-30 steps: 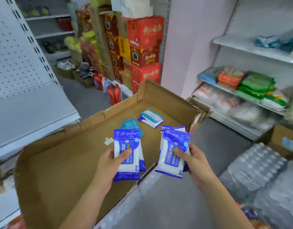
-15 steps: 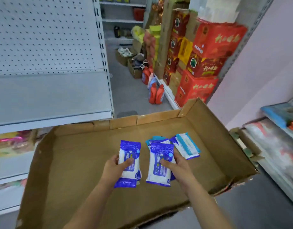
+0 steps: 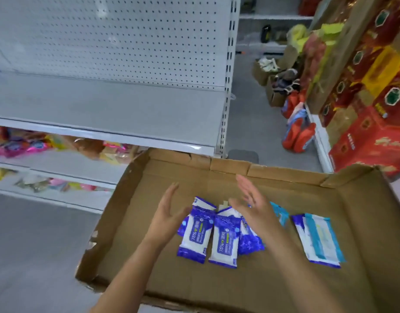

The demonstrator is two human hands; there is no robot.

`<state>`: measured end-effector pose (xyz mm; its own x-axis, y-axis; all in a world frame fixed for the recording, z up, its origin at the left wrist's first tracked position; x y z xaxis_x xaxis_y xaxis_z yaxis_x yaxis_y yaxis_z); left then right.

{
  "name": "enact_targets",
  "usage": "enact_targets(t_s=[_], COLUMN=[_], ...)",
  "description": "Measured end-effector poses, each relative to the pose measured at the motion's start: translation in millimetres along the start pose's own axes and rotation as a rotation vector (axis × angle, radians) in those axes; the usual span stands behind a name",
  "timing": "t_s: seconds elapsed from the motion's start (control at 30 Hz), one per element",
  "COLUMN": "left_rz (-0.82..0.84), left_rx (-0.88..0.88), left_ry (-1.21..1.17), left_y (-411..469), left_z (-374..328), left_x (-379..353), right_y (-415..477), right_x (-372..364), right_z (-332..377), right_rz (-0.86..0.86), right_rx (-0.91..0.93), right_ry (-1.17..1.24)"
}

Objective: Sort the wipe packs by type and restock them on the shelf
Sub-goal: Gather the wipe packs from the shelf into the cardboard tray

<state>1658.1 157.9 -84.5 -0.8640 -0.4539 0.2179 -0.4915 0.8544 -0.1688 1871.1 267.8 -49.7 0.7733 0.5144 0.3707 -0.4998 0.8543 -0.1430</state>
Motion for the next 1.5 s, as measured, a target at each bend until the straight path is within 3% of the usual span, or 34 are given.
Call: enact_targets(t_s=[0.4, 0.63, 0.9, 1.13, 1.5], left_rz=[-0.295, -0.420, -0.469, -0.500, -0.546], left_rx=[-0.053, -0.029, -0.003, -0.003, 0.001], left_ry=[-0.073, -0.169, -0.337, -0.352, -0.283], left_y=[-87, -112, -114, -78, 68], left_z=[-19, 35, 115, 147, 156], left_x=[156, 290, 474, 607, 819], right_y=[-3, 0, 9, 42, 196], right_x=[-170, -333, -532, -663, -849], right_z=[87, 141, 207, 267, 358], right_rz=[0.373, 0.560, 0.593, 0.637, 0.666], right_rx=[0.179, 0.225, 0.182, 0.232, 0.244], right_ry=[0.051, 0.021, -0.027, -0.025, 0.032])
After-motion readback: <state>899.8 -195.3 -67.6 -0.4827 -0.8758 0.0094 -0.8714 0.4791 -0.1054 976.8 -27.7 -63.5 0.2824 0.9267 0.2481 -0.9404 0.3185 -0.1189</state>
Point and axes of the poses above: each hand's wrist, its own y-axis towards the middle knuckle, its own x-axis out of the back of the hand, z = x × y, the point moved 10 cm from there along y, towards the middle knuckle, and after that the axes turned 12 degrees about -y, right-handed, at the moved point
